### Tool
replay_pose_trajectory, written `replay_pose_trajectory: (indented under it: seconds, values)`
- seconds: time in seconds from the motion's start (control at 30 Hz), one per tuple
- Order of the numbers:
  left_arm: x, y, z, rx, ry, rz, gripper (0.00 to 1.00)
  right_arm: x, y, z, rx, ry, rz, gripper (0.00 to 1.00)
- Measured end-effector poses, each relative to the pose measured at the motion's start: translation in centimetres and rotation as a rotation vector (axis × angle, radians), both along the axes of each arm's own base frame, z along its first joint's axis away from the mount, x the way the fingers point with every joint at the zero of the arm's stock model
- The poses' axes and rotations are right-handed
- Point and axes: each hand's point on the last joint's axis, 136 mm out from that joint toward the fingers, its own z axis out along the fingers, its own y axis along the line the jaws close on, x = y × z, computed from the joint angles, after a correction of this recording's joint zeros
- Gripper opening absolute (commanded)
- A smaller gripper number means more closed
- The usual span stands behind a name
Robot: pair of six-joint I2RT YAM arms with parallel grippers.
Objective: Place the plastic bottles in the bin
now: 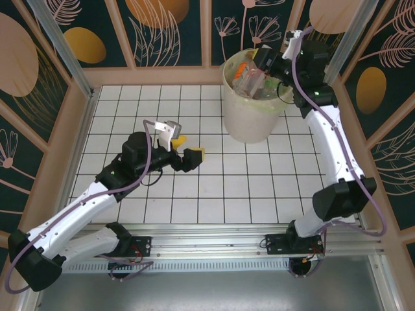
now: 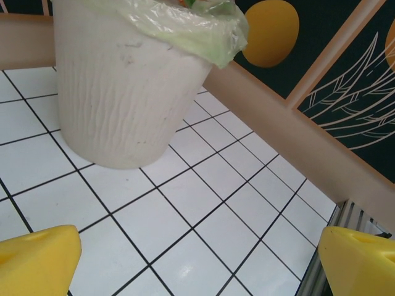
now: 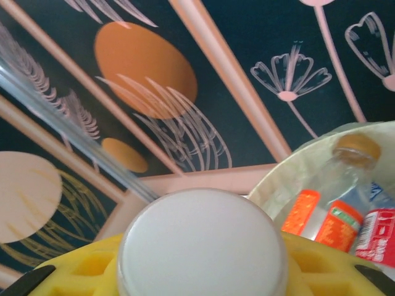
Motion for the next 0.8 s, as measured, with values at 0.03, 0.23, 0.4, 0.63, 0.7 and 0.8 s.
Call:
replay_pose_trajectory:
  seconds: [0.03,0.23,0.4,0.63,0.7,0.8]
  values:
    - [0.0,0.0,-0.1,-0.001,0.002,0.0,0.99,0.6,-0.1,-0.2,-0.007,0.004,-0.011,0.33]
    - [0.0,0.0,-0.7,0.004,0.02,0.003,0.99,4.0,-1.2,-1.8,-0.075,0.035,-0.096,0.34]
    - [-0.1,0.1,-1.9,0.011,0.05,0.007,0.99,5.8,-1.8,-1.7,-0.129,0.036,-0.143,0.37]
    - [0.0,0.0,-2.7,0.02,0.07,0.008,0.98,6.7,-1.8,-3.4,-0.182,0.09,-0.14,0.67]
    - [0.1,-0.1,-2.9,0.023,0.079,0.009,0.99,6.8,-2.0,-3.9,-0.194,0.11,-0.15,0.74]
    - [0.1,-0.2,-3.2,0.024,0.088,0.006,0.99,7.0,-2.3,-3.6,-0.212,0.104,-0.162,0.79]
